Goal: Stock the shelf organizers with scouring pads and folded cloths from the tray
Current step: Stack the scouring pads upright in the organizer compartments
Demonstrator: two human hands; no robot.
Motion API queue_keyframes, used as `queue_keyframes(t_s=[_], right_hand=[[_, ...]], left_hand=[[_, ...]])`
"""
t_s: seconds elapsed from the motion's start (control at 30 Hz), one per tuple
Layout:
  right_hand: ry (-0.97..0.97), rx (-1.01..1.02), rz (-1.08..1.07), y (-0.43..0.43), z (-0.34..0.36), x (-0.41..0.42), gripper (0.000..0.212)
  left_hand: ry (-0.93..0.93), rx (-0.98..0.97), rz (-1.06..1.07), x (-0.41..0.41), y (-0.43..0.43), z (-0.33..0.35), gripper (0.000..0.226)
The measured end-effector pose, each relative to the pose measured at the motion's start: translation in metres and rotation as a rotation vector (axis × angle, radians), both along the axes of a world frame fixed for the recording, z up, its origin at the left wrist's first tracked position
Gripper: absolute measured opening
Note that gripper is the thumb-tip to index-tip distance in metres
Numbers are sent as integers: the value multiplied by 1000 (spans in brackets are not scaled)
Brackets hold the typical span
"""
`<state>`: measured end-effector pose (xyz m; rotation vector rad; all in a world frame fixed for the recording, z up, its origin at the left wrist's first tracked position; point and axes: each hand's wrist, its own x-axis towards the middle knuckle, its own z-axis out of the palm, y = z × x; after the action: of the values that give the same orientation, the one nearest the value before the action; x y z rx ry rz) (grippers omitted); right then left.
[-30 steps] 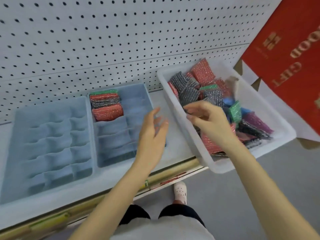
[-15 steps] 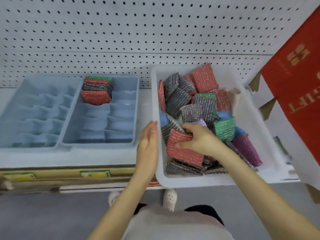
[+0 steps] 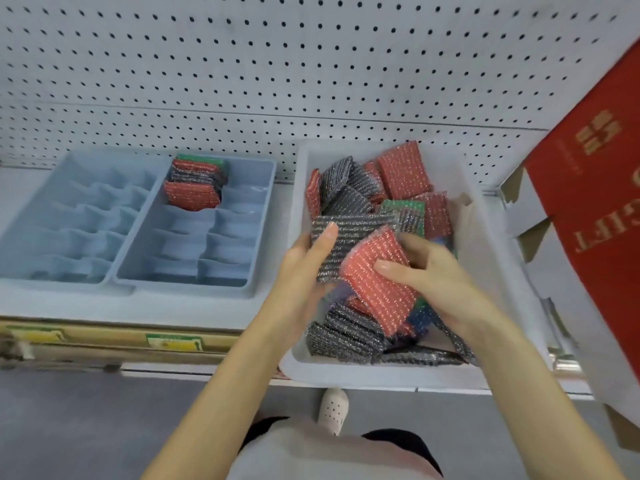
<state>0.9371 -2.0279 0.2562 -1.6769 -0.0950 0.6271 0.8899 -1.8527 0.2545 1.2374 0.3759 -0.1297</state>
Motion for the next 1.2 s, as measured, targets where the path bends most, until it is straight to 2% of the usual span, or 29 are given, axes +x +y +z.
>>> queue_keyframes(t_s=[0.07,0.13,0.2,0.23,0.37,0.43,0.57,0.7,0.8,0.9,1.0,1.03,1.2], right_hand=[[-18,13,-5,-3,-2,-3,51],[-48,-45,-56,-10,-2,-4,45],[-77,-90,-168,-20,-3,-3,42],[-59,-40,-259,-24,-3,-3,42],[-7,292,-594,-20,1,-8,27],[-76,268,-655,-3,0,-14,22],[-279,51,-674,32,-7,-20,20],[-361,14,-492,38,-11,-19,15],[-377,-76,-369,26,-17,-16,6],[-340,-302,-83,14,-32,-19,30],[-297,-523,288,15,-50,-32,72],[-310,-573,365,17,-53,-35,80],[-405,-767,513,24,-56,-31,88]], left_hand=[[33,-37,36,3,-1,-2,43],[9,35,81,4,1,-7,39],[-24,90,98,3,3,-11,21],[-31,109,105,3,3,-13,16],[-46,146,118,-1,-4,-10,18],[-45,124,111,-3,-11,-6,22],[-95,73,58,-6,-21,5,34],[-105,250,130,-9,-4,7,33],[-86,267,243,-12,23,5,22],[-84,253,357,-17,49,3,22],[-57,241,392,-21,59,-5,27],[-49,235,393,-22,59,-7,28],[-27,223,364,-27,51,-14,26]])
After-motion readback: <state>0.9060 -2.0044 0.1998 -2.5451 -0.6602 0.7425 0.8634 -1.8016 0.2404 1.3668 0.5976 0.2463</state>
